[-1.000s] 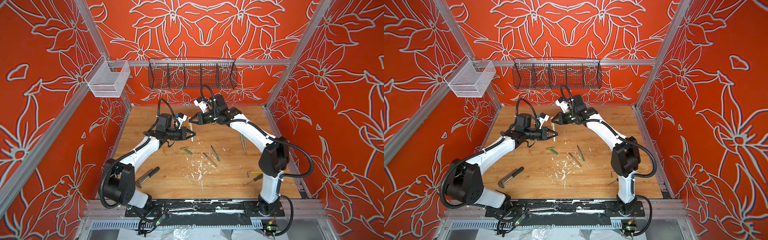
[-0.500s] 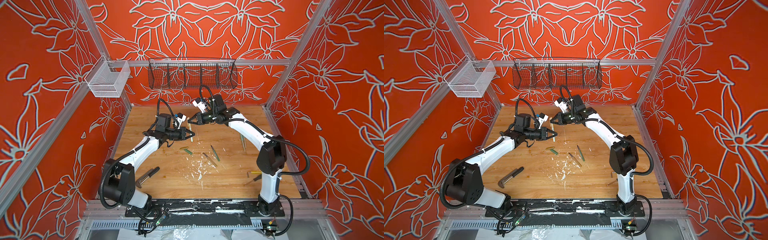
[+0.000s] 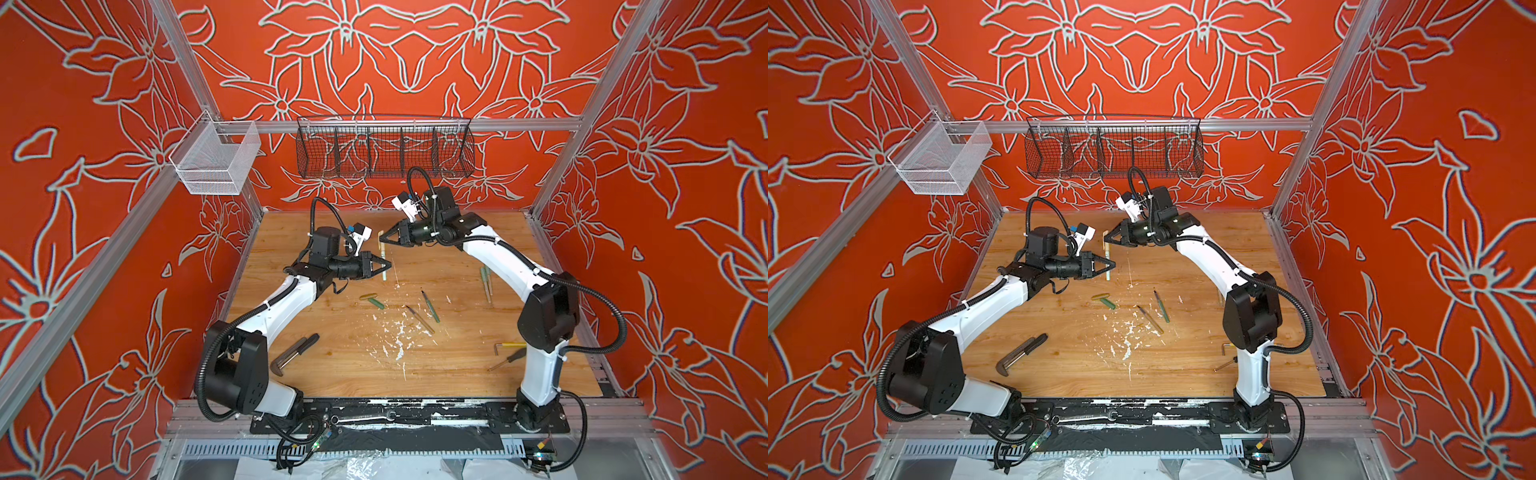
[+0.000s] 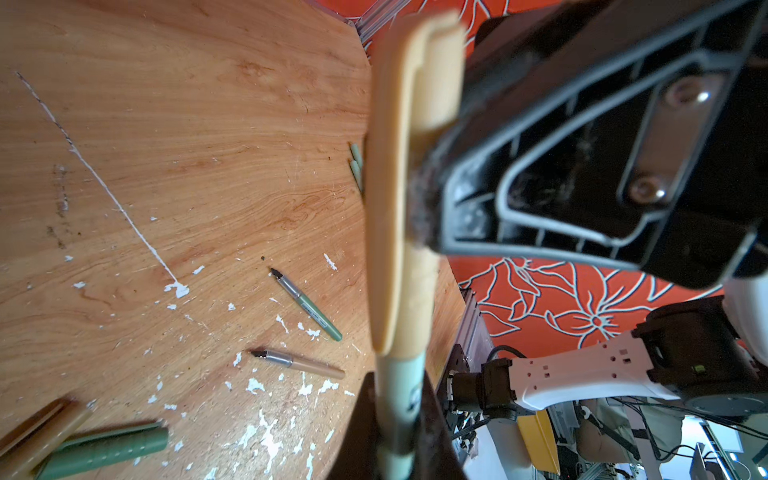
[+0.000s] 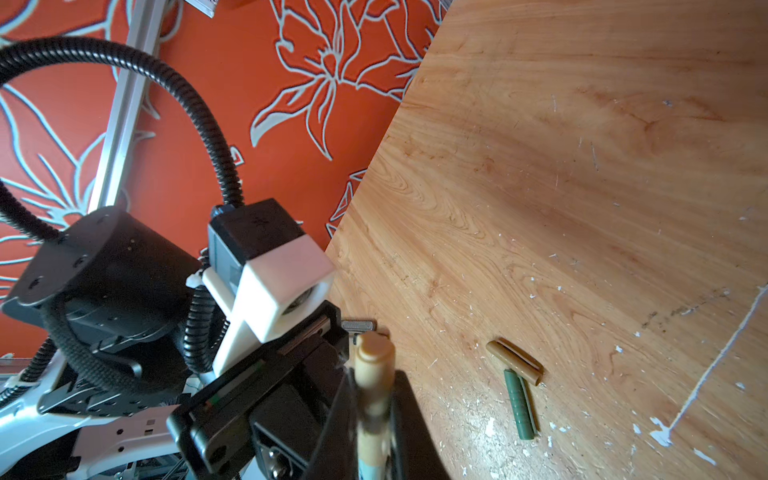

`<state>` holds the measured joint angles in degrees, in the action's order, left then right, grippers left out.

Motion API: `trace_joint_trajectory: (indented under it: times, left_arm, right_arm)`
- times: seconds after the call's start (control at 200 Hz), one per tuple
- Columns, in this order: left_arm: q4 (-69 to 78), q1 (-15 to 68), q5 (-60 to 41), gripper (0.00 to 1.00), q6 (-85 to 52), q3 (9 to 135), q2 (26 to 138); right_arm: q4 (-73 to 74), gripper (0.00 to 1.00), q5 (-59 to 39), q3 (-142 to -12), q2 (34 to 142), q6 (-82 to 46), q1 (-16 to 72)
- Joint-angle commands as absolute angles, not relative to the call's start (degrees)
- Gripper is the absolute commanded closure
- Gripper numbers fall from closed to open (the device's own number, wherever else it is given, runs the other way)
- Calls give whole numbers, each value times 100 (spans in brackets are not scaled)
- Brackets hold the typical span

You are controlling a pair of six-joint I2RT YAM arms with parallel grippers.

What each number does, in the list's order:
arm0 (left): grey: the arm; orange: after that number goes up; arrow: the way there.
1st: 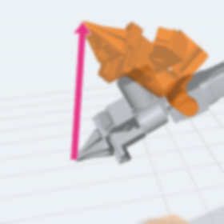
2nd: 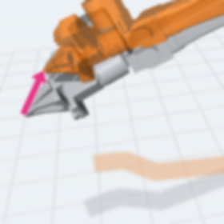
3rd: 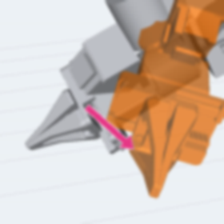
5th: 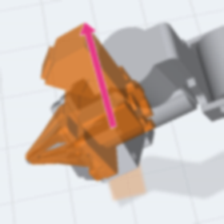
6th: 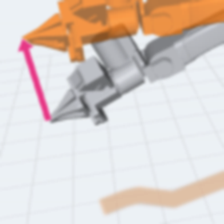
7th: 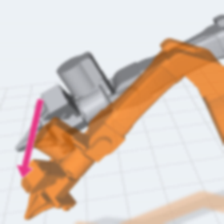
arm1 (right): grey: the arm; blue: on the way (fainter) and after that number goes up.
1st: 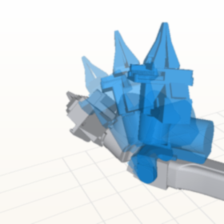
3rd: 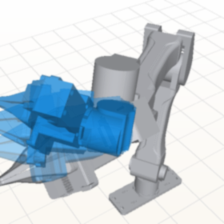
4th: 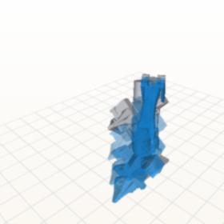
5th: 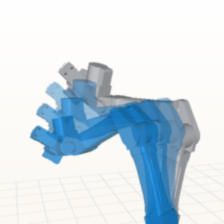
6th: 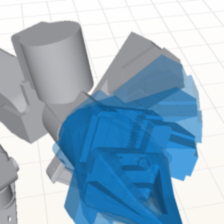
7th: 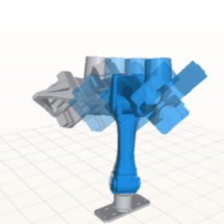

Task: Insert the pens into the pen caps
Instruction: 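Push the tan cap down onto the nib with the right gripper, then open the left gripper off the pen while the right gripper carries the capped pen away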

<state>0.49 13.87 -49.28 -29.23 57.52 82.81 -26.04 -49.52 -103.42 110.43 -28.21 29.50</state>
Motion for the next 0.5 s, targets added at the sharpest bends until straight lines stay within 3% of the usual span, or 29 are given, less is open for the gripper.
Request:
trace_joint_trajectory:
  times: [0.0, 0.225, 0.36, 0.495]
  left_arm:
    - [1715, 966, -4301, 96, -3028, 5923, 7793]
    - [1626, 967, -4436, 83, -3065, 5931, 7817]
    - [1560, 976, -4533, 68, -3078, 5963, 7849]
    - [1194, 976, -4605, 48, -2973, 5932, 7724]
  right_arm:
    - [-4428, 100, -5456, -10201, 11249, -2747, 3010]
    - [-4545, 100, -5401, -10333, 11286, -2701, 3004]
    - [-4341, 100, -5298, -10267, 11227, -2864, 2981]
    - [-4093, 100, -5232, -10131, 11183, -3025, 2880]
